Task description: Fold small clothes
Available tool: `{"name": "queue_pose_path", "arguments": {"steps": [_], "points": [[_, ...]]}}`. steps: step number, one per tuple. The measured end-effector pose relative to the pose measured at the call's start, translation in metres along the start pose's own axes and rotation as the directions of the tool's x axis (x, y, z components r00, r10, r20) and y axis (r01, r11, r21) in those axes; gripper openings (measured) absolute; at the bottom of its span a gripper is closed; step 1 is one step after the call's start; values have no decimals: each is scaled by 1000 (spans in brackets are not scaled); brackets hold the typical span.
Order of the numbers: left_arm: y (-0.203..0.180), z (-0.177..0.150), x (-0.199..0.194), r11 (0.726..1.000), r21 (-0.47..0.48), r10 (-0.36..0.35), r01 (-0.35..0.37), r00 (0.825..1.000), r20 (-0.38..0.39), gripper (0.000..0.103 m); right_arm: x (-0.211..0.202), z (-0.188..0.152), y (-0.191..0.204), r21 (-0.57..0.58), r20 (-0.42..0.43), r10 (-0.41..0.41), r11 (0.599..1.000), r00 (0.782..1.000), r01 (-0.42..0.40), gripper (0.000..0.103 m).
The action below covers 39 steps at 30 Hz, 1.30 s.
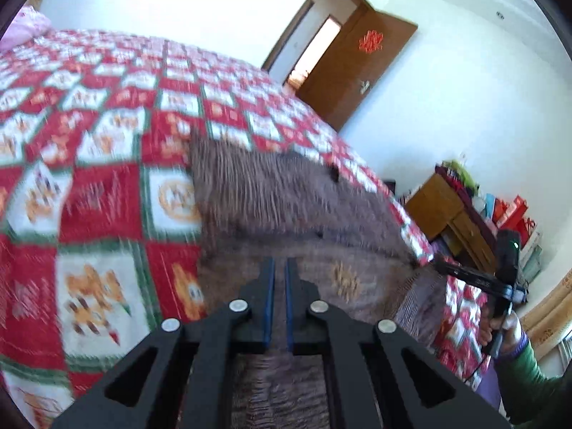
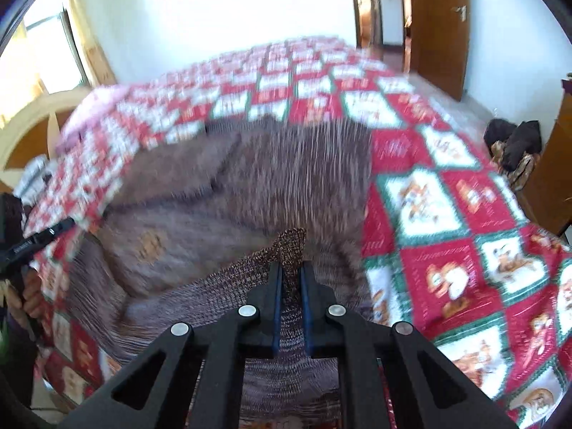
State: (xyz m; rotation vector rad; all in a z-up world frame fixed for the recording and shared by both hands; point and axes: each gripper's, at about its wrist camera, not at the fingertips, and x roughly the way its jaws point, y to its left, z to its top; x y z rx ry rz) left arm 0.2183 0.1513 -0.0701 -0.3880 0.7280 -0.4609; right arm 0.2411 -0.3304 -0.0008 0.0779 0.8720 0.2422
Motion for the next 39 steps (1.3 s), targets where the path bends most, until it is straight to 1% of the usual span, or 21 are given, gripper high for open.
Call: {"name": "queue_pose_path", "arguments": {"steps": [1, 3, 6, 9, 10, 11, 12, 16, 18, 20, 22, 24, 26, 29, 31, 32, 34, 35, 36, 37, 39], "points": [[0, 6, -2, 1000, 8, 3, -3, 1000, 14, 5, -9, 4, 0, 5, 29, 2, 1000, 1000, -2, 9], [-4, 13, 1, 997, 58, 53, -53, 999, 10, 5, -17, 11, 2, -3, 58, -4, 1000, 998, 5, 9], [-5, 13, 11, 990, 118, 80, -73, 995, -56, 8, -16, 12, 8, -28, 58, -36, 999, 998, 38, 9], [-5, 0, 24, 979, 177, 126, -100, 982, -142, 37, -10, 4, 8, -23, 42, -20, 1000, 999, 21, 9], [-5, -6, 28, 972, 202, 153, -119, 975, -163, 54, -7, 5, 7, -18, 38, -20, 1000, 999, 21, 9], [-6, -12, 31, 968, 218, 160, -121, 972, -173, 62, -4, 3, 6, -10, 34, -18, 1000, 999, 18, 9], [-5, -16, 33, 967, 225, 163, -121, 970, -179, 63, -4, 1, 5, 0, 32, -15, 1000, 999, 15, 9], [-6, -27, 43, 970, 219, 153, -108, 967, -202, 62, -3, -2, -1, 33, 21, -7, 999, 1000, 6, 9], [-12, -31, 46, 956, 265, 177, -126, 969, -175, 59, -3, -3, -1, 38, 19, -5, 999, 1000, 4, 9], [-16, -34, 49, 949, 286, 185, -130, 967, -175, 49, -4, -4, -2, 41, 18, -5, 999, 1000, 4, 9], [-18, -36, 50, 951, 285, 176, -121, 969, -176, 49, -4, -6, -2, 46, 16, -3, 999, 1000, 3, 9], [-21, -39, 50, 943, 307, 185, -128, 969, -164, 49, -2, -8, -2, 49, 12, -3, 999, 1000, 3, 9], [-25, -42, 47, 934, 332, 189, -133, 971, -145, 38, -1, -9, -3, 52, 7, -5, 999, 1000, 4, 9], [-32, -47, 44, 919, 371, 189, -133, 975, -118, 37, -1, -10, -4, 60, 4, -1, 998, 1000, 1, 9], [-33, -50, 49, 906, 395, 215, -151, 969, -121, 38, -1, -11, -5, 64, 5, -1, 998, 1000, 1, 9], [-31, -50, 53, 907, 391, 225, -157, 965, -134, 37, -1, -12, -5, 65, 5, -2, 998, 1000, 2, 9], [-26, -47, 53, 924, 354, 202, -142, 969, -139, 37, -1, -12, -5, 67, 5, -7, 998, 1000, 7, 9], [-23, -44, 53, 935, 328, 189, -133, 971, -144, 34, 0, -13, -5, 67, 5, -10, 998, 1000, 10, 9], [-20, -43, 51, 945, 300, 179, -129, 973, -144, 24, 0, -14, -4, 66, 3, -16, 998, 1000, 16, 9], [-17, -41, 50, 953, 277, 170, -123, 974, -152, 9, 0, -15, -4, 63, 1, -27, 998, 1000, 27, 9], [-14, -41, 47, 968, 228, 140, -100, 976, -167, 8, -1, -17, -3, 59, -2, -41, 997, 999, 42, 9]]}}
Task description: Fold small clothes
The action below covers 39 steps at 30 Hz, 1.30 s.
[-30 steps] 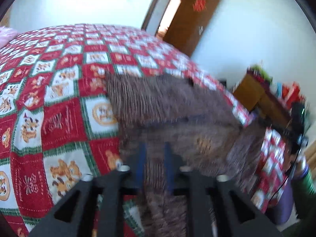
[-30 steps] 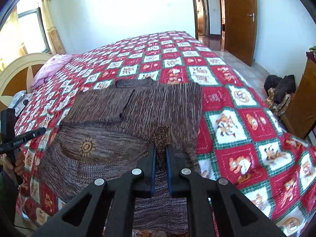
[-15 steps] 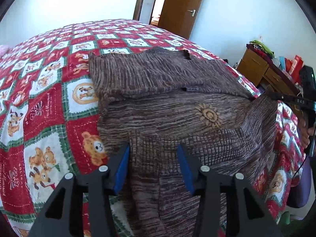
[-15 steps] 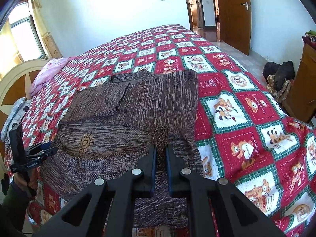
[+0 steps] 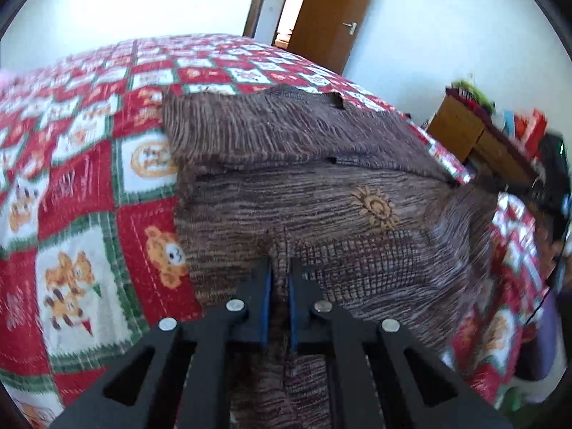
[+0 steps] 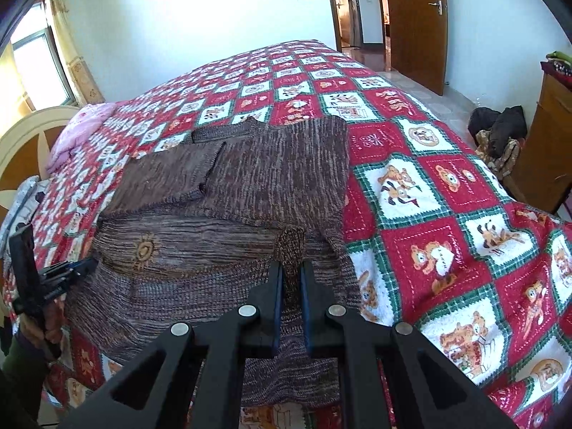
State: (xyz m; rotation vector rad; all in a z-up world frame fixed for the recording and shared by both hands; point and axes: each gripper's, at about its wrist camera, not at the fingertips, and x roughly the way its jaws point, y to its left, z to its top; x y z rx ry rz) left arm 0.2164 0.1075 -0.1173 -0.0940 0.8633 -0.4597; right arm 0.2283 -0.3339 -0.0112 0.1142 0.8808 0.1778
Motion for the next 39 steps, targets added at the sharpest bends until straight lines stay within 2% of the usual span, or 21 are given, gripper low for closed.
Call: {"name": "queue_pose_path", "arguments": {"steps": [4, 9, 14, 17, 30, 39], "points": [[-3, -1, -11, 999, -32, 7, -6, 1000, 25, 8, -9, 1, -2, 11, 26, -7, 1000, 1000, 7, 9], [2, 17, -37, 994, -103, -19, 30, 994, 108, 8, -29, 10, 1, 14, 87, -9, 1000, 996, 8, 9], [11, 35, -50, 990, -140, 19, 7, 984, 179, 8, -48, 21, 9, -7, 162, -40, 999, 986, 41, 9], [18, 46, -46, 987, -159, 49, -19, 981, 186, 8, -50, 30, 11, -12, 186, -56, 998, 981, 60, 9], [31, 103, -22, 981, -179, 106, -69, 973, 204, 8, -23, 83, 13, -27, 224, -114, 992, 968, 123, 9], [51, 141, 3, 974, -203, 143, -102, 969, 202, 8, 20, 131, 8, -42, 226, -140, 987, 964, 153, 9]]}}
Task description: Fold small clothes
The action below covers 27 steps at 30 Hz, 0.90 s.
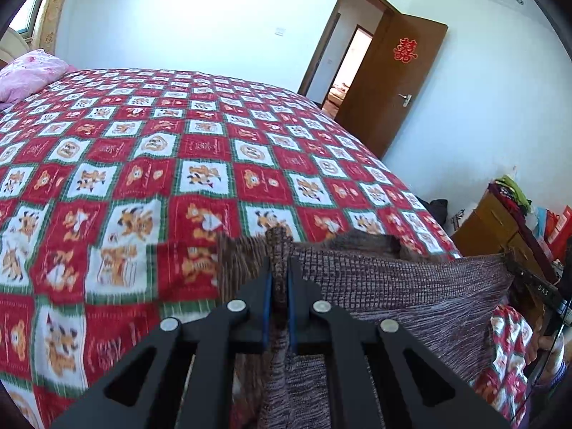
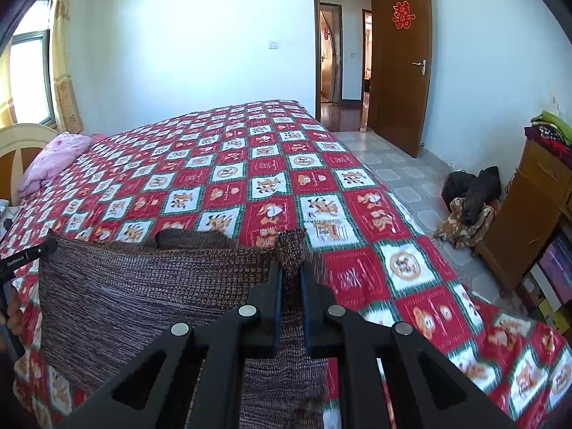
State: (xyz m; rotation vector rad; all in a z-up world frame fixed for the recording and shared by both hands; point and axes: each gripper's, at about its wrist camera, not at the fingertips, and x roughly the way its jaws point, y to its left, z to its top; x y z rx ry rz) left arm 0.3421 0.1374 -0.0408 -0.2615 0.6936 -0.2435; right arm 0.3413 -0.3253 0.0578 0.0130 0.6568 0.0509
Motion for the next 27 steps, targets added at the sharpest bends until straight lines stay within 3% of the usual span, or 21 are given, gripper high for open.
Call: {"name": "queue_pose_path", "arguments": {"steps": [11, 15, 20, 23, 27], "points": [[14, 30, 58, 998, -57, 28, -29, 1000, -8, 8, 84, 27, -5, 5, -6, -46, 999, 999, 46, 9], [23, 32, 92, 993, -101, 61, -64, 998, -33, 8, 122, 22, -8, 11, -33, -80, 997, 996, 80, 9], [34, 16, 130, 983, -134, 110, -129, 984, -143, 8, 169, 0, -15, 8, -96, -119, 993, 988, 121, 9], [36, 13, 129, 982, -151, 91, -114, 985, -150, 9, 186, -2, -19, 17, -147, -98, 995, 984, 102, 9], [29, 12, 132, 981, -108, 144, -162, 976, -161, 13, 196, -4, -17, 0, -182, -96, 995, 979, 97, 10]]}}
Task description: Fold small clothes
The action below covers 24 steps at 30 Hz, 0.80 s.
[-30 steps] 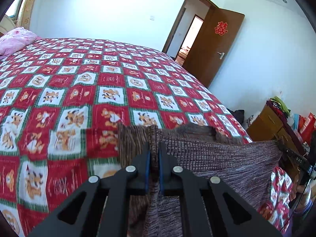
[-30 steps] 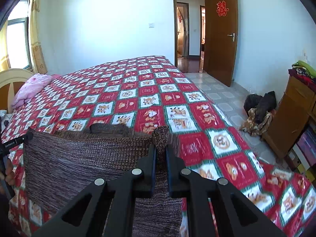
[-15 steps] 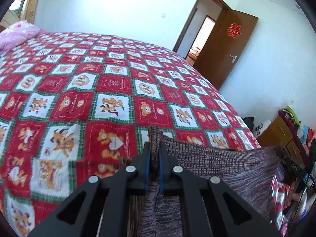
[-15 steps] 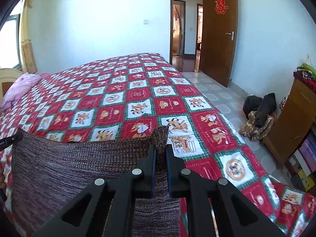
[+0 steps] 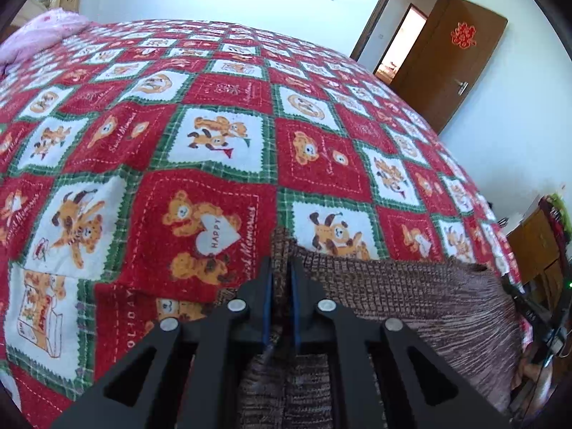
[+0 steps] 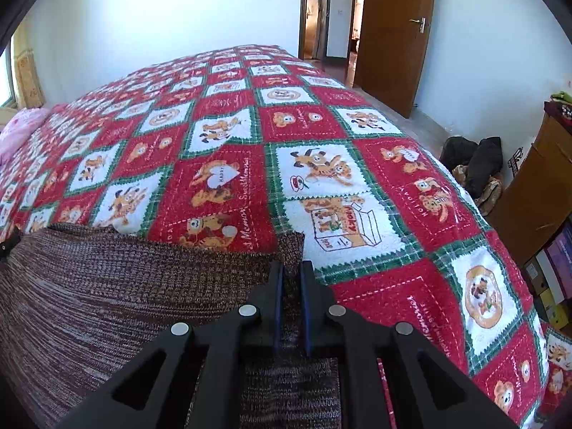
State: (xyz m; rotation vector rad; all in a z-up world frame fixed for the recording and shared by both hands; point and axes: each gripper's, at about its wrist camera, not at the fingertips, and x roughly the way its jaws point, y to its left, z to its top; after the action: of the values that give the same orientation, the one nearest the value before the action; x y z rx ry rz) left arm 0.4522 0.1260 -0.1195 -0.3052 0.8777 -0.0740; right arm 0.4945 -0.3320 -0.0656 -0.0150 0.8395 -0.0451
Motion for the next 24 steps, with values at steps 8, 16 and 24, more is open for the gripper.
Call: {"name": "queue_pose_path", "arguments": {"steps": [8, 16, 24], "points": [[-8, 6, -23, 996, 65, 55, -54, 998, -17, 28, -55, 0, -19, 123, 132, 9, 992, 991, -26, 16], [-55, -54, -85, 968, 242, 58, -60, 998, 13, 39, -135, -61, 21, 46, 3, 162, 986, 987, -162, 16], [-100, -127, -87, 942, 332, 64, -46, 997, -42, 39, -141, -127, 36, 86, -133, 170, 983, 976, -160, 16]]}}
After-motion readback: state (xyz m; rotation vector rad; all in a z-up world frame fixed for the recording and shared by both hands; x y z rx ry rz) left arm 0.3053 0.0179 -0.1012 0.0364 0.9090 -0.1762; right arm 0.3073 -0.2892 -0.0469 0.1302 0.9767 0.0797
